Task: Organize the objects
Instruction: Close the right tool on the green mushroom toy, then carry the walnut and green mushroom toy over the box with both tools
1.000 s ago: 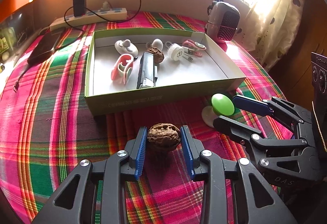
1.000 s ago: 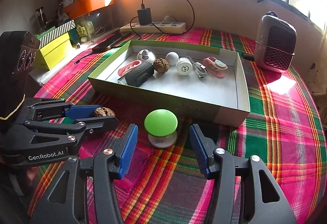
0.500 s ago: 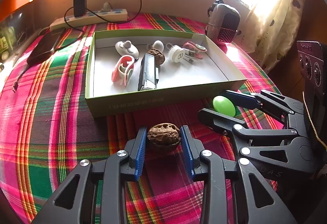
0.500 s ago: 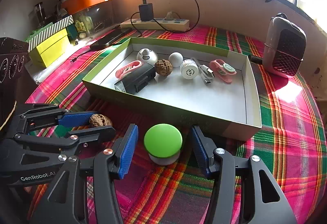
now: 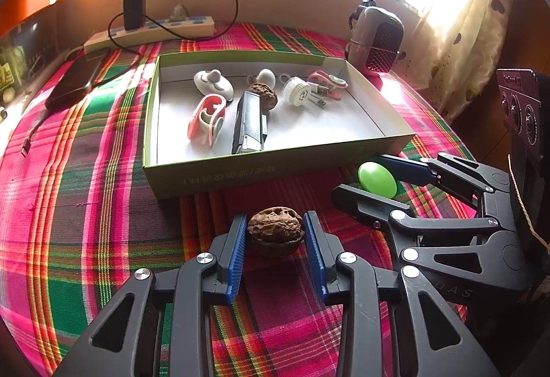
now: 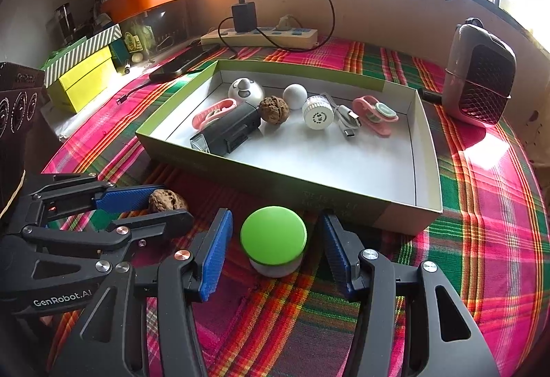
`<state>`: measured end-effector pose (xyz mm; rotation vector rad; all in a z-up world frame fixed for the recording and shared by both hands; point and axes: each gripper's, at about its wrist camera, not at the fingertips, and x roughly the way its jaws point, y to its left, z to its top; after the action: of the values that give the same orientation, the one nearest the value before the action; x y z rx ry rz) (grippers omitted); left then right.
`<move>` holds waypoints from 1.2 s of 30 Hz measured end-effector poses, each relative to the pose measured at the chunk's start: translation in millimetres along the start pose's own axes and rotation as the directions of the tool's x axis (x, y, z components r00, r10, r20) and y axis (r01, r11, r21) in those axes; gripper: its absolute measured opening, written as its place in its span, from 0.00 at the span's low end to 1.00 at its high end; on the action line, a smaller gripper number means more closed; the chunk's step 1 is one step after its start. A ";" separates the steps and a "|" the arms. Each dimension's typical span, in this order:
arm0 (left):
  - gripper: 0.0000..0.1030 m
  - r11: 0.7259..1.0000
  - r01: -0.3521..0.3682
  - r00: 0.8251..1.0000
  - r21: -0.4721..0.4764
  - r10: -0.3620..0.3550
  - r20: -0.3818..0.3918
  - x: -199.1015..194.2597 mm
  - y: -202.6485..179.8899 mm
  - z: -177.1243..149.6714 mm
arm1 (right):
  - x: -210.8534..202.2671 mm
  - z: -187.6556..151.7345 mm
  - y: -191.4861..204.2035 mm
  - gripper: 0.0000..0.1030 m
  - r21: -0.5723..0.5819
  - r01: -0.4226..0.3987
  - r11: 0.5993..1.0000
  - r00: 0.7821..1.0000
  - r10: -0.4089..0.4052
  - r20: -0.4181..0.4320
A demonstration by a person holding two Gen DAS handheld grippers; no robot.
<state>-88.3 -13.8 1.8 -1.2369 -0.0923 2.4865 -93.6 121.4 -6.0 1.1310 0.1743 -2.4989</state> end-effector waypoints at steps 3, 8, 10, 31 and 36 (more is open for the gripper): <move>0.30 1.000 0.000 1.000 0.000 0.000 0.000 0.0 -0.1 0.0 | -0.8 -0.3 0.0 0.45 -0.001 0.001 1.000 1.000 -0.001 0.004; 0.30 1.000 0.000 1.000 0.000 0.000 0.000 -0.1 0.0 -0.1 | 0.1 0.1 0.1 0.35 -0.002 0.003 1.000 1.000 -0.003 0.001; 0.30 1.000 0.000 1.000 0.000 0.000 0.001 -0.1 0.0 0.0 | 0.0 -0.1 0.7 0.34 -0.005 -0.001 1.000 1.000 0.001 -0.001; 0.30 1.000 -0.001 1.000 0.002 0.001 0.001 -0.1 -0.5 -0.3 | -0.4 -1.1 1.9 0.34 -0.003 -0.009 1.000 1.000 0.009 0.001; 0.30 1.000 -0.002 1.000 0.003 0.002 0.001 -0.1 -0.4 -0.1 | -1.5 -1.8 3.8 0.34 -0.008 -0.015 1.000 1.000 0.015 0.003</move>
<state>-88.0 -13.5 2.0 -1.2355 -0.0873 2.4881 -89.9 118.9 -5.9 1.1212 0.1739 -2.4841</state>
